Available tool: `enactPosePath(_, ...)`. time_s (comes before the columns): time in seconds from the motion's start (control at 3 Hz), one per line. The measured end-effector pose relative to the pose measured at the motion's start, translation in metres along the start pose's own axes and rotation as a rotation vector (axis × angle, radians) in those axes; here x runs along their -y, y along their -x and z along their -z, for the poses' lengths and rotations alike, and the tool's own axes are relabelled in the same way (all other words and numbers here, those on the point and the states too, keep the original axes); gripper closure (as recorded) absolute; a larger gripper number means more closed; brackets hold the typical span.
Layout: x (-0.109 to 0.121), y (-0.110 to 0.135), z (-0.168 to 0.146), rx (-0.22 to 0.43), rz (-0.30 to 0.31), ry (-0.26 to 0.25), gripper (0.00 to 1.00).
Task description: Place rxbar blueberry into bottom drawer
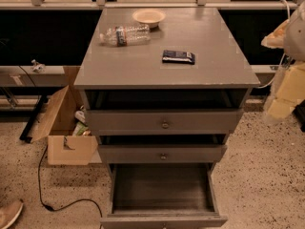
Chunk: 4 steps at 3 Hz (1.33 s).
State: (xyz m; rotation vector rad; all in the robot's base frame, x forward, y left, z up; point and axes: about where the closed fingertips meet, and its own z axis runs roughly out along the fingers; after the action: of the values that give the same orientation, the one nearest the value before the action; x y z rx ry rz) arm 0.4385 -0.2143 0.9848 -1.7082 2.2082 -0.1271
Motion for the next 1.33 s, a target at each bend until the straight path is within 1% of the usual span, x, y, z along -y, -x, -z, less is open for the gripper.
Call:
enactPosePath(0.33, 0.000, 0.000, 0.000, 0.000, 0.000, 0.000, 0.00)
enactPosePath(0.67, 0.026, 0.011, -0.012, 0.048, -0.018, -0.021, 0.00)
enactPosePath(1.0, 0.089, 0.039, -0.047, 0.195, -0.080, -0.036, 0.00)
enactPosePath(1.33, 0.132, 0.060, -0.076, 0.299, -0.133, -0.028, 0.00)
